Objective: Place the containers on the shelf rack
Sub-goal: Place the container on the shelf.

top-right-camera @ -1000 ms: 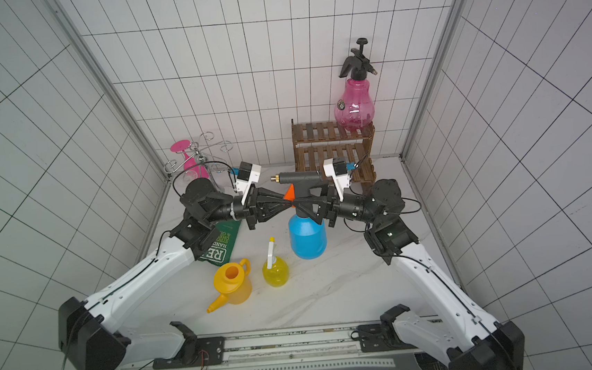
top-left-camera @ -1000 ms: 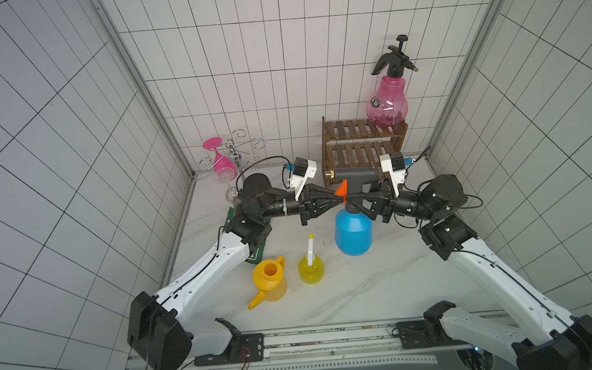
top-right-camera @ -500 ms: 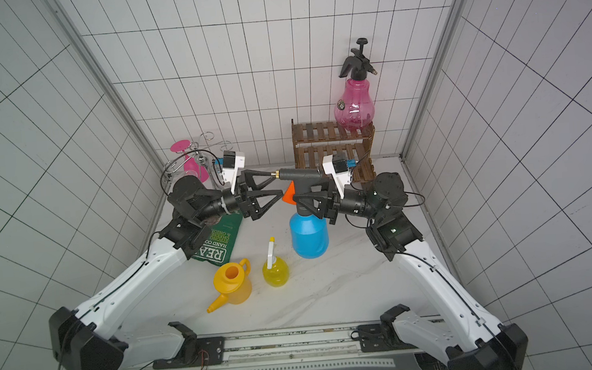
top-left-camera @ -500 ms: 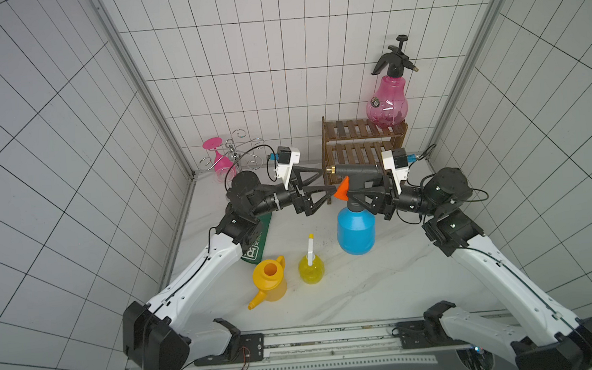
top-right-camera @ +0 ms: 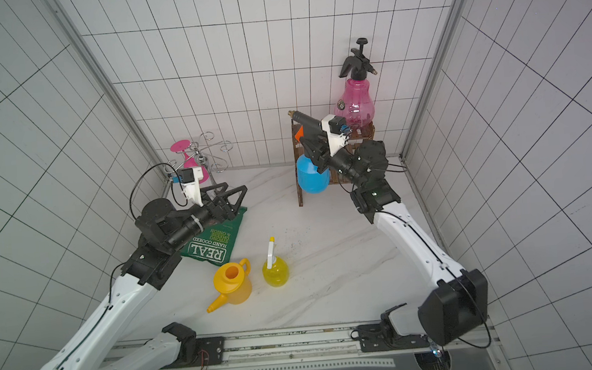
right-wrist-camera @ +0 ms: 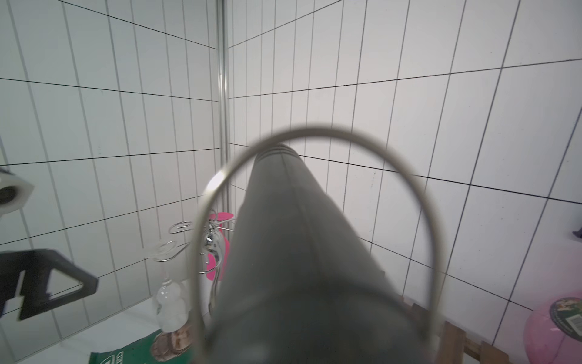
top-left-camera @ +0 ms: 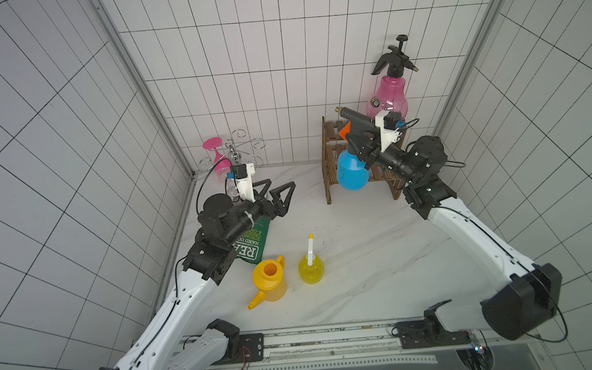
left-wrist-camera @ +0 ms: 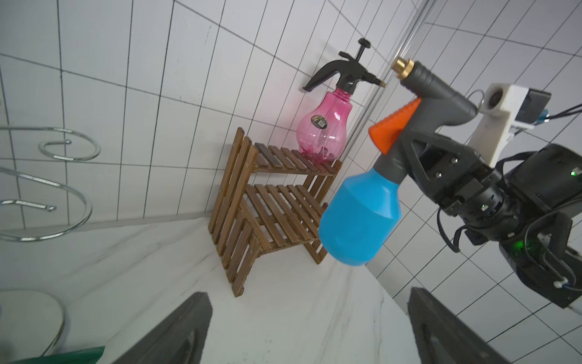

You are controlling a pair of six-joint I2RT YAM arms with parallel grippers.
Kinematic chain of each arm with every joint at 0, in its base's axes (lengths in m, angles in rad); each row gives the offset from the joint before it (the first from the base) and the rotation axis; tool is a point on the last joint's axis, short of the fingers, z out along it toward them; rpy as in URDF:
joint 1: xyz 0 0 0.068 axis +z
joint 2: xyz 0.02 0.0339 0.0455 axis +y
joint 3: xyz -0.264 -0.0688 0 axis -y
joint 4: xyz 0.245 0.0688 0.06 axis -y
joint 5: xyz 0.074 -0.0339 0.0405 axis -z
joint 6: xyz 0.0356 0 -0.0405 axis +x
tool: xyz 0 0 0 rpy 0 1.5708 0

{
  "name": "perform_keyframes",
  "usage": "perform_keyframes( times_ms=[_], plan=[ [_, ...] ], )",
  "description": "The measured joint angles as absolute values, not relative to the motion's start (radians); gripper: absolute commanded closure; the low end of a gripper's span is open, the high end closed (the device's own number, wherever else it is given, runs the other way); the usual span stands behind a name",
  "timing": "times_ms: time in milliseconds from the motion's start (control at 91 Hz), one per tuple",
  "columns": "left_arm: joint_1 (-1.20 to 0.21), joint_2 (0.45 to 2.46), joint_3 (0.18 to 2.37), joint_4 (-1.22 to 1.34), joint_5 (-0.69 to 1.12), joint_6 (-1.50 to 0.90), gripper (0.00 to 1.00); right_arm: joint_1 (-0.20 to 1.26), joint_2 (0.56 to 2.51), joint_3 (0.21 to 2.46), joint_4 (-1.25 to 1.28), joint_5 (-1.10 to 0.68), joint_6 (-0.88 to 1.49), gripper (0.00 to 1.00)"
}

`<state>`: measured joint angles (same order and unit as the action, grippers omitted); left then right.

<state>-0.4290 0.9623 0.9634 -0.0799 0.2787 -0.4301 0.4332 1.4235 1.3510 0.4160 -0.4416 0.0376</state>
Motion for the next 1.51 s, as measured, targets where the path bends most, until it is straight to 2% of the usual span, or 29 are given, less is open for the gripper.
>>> perform_keyframes(
  times_ms=[297,1143,1506],
  plan=[
    [-0.412,0.881,0.923,-0.137,0.228,-0.385,0.01,0.405,1.652,1.592,0.446,-0.358,0.004,1.0],
    [-0.41,0.889,0.881,-0.155,0.198,-0.348,0.01,0.347,1.833,1.809,0.466,-0.324,-0.009,1.0],
    [-0.41,0.892,0.875,-0.154,0.199,-0.347,0.01,0.339,1.974,1.955,0.467,-0.294,-0.031,1.0]
  ],
)
